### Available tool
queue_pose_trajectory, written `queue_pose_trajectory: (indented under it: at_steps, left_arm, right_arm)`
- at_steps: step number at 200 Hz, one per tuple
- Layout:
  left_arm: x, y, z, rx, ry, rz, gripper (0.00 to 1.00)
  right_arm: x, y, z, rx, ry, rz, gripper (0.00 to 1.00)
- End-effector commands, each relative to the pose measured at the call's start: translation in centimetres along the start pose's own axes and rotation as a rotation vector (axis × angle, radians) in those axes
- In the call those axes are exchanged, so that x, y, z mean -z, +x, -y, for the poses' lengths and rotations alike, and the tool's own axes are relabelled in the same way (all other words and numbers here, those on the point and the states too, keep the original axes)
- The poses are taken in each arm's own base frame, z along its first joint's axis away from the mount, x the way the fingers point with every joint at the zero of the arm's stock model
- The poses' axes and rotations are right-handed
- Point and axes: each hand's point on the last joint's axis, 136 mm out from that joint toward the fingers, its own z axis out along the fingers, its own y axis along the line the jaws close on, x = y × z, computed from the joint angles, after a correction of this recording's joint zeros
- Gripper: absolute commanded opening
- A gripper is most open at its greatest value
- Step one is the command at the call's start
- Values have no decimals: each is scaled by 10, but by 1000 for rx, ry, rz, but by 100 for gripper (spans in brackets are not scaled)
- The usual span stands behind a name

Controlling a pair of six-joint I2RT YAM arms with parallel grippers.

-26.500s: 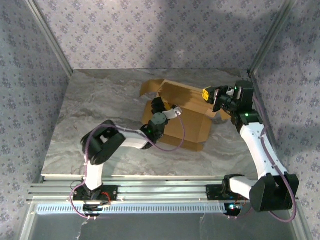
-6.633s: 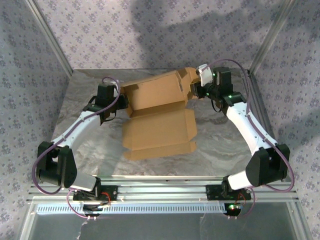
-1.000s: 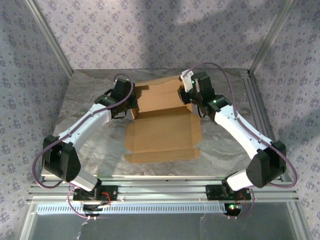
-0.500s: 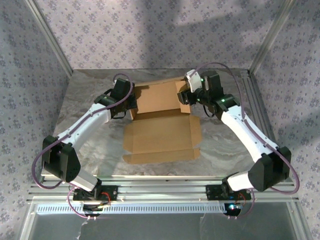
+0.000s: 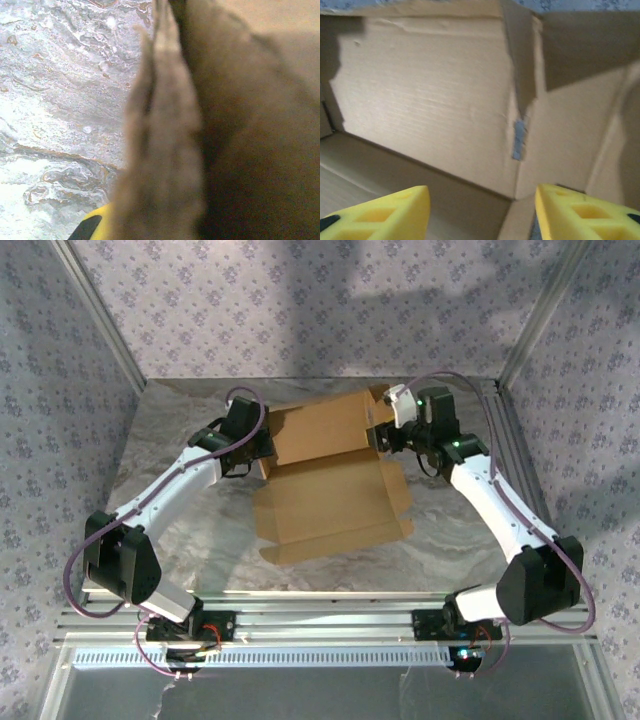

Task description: Fold the paper box

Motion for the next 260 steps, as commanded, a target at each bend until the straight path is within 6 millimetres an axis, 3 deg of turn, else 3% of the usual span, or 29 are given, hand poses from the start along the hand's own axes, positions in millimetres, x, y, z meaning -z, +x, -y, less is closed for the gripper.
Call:
queue_pose_trajectory:
  at_steps: [1,6,30,49,73,92,118,138,173,226,260]
  left_arm:
    - [21,-24,5,-22,41,58,0]
    - [21,-25,5,-28,47,57,0]
    - [20,-28,-2,-32,83,39,0]
    - [22,-34,-6,-41,126,30,0]
    - [27,-42,-7,-58,183,21,0]
    - [30,-44,-4,-72,227,15,0]
    - [30,-46,-2,-82,255,8,0]
    - [26,-44,-3,-84,255,-7,0]
    - [21,-44,-5,-87,251,-20,0]
    - [20,-45,-5,-88,246,-21,0]
    - [21,-45,-4,-85,253,-21,0]
  right_arm:
    - [34,-34,-5,-1,-50,141,61]
    - [35,-26,1,-31,-56,136,61]
    - [66,-38,26,-151,-101,273,63]
    - [76,-37,52,-246,-114,309,63]
    - [64,-29,85,-374,-122,283,57]
    - [40,-25,93,-442,-196,208,52]
    - [8,-29,75,-445,-351,108,40]
    - [0,-37,50,-404,-488,93,38]
    - [11,-42,20,-360,-626,103,41]
    - [29,-40,-3,-337,-678,102,44]
    - [30,-38,-19,-312,-696,76,45]
